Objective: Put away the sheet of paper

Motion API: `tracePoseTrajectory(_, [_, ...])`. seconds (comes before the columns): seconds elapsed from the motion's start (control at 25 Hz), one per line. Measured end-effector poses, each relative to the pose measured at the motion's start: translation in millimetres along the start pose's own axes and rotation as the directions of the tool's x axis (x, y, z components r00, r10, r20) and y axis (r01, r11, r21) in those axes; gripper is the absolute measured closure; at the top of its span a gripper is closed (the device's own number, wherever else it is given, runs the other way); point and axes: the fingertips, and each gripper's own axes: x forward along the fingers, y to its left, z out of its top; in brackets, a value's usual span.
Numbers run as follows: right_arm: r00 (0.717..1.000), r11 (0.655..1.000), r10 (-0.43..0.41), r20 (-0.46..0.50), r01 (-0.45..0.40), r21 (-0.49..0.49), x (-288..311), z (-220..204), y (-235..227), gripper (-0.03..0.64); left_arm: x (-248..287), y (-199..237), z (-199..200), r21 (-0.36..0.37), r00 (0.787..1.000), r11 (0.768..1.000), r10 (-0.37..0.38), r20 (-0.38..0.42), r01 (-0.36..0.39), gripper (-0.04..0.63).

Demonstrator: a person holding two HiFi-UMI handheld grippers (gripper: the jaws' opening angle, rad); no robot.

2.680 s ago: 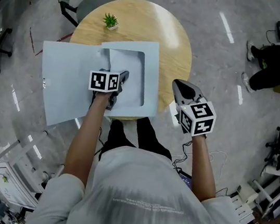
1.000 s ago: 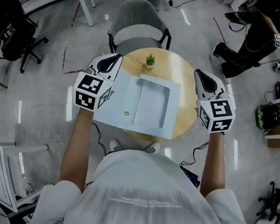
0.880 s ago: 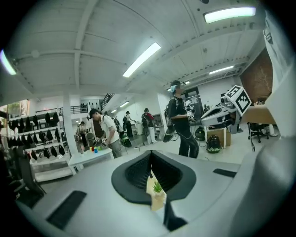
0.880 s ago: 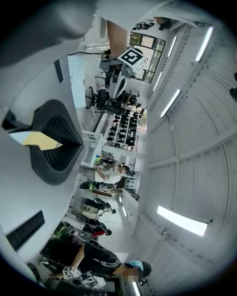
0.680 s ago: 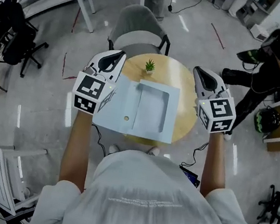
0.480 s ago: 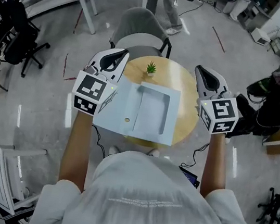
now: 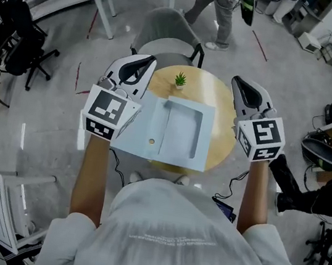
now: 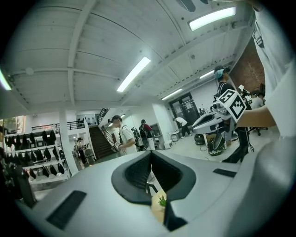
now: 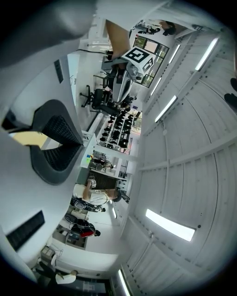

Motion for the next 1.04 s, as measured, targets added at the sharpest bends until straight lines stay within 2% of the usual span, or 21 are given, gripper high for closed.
tracePoseTrajectory(0.2, [1.0,1.0,-0.001,-0.008,0.001,-0.007,-0.2,-3.9,3.6,0.589,-2.4,-5.9,-2.6,0.004,1.0,1.0,-0.01,-0.001,0.01,0.577])
tracePoseTrajectory(0.72, [0.998,1.0,0.023,-0.052,-0.023,0.002,2.3,-22.2,9.0,0.589,-5.3,-8.8,-23.4,-0.051,1.0,0.999,-0.012,-0.027,0.011,0.577])
tracePoseTrajectory(1.04, [0.998,0.999,0.031,-0.058,-0.031,0.007,7.6,-31.3,1.2,0.589,4.6,-17.5,-30.3,-0.058,0.998,0.998,-0.028,-0.049,0.025,0.577])
